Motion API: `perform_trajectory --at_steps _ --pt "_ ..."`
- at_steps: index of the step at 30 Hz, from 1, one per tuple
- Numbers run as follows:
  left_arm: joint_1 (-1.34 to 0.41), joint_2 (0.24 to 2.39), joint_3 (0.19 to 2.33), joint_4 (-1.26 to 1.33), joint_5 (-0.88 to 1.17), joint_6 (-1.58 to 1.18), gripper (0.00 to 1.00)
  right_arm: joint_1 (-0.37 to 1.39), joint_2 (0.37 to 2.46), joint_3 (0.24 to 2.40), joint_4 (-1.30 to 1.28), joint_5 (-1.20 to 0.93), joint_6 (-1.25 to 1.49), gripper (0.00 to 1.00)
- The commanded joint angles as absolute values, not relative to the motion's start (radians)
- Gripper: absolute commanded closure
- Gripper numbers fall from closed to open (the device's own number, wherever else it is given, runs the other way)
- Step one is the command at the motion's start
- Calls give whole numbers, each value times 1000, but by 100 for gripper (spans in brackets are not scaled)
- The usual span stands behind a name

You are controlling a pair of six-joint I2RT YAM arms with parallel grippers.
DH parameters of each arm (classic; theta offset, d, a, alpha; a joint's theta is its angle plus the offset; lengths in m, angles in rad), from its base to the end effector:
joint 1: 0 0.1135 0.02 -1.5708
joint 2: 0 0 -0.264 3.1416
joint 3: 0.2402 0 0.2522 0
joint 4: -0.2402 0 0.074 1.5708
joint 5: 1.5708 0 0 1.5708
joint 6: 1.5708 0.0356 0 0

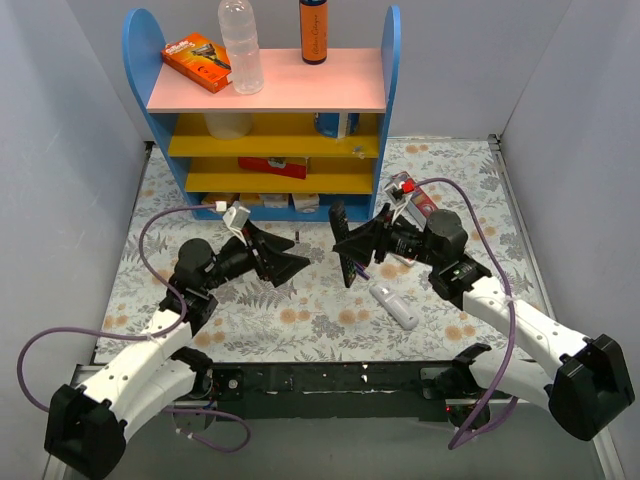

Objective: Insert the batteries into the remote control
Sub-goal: Pick up the remote control from the center of the board, then adjust the remote control.

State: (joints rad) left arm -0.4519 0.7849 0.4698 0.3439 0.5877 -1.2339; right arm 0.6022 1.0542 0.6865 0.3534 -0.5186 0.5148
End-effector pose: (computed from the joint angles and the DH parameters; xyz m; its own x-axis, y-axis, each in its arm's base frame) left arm 0.1608 -0.1000 0.2842 -0.8050 -0.4823 -0.3455 0.3094 0.1556 -0.9381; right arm 0.1916 0.1531 0.3095 -0.4536 0.2071 -0.8668 -0.7779 0.3826 0.4985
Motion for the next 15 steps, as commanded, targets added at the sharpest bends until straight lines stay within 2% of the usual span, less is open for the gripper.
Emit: perform_trajectory --at_steps 1,6,15 --pt "-471 863 486 525 791 -1292 2 649 1032 652 733 -609 695 87" --pt "-517 949 503 601 827 -1318 2 706 1049 635 873 -604 747 87" --pt "-607 1012 482 755 805 -1361 3 750 1080 624 962 -594 781 87"
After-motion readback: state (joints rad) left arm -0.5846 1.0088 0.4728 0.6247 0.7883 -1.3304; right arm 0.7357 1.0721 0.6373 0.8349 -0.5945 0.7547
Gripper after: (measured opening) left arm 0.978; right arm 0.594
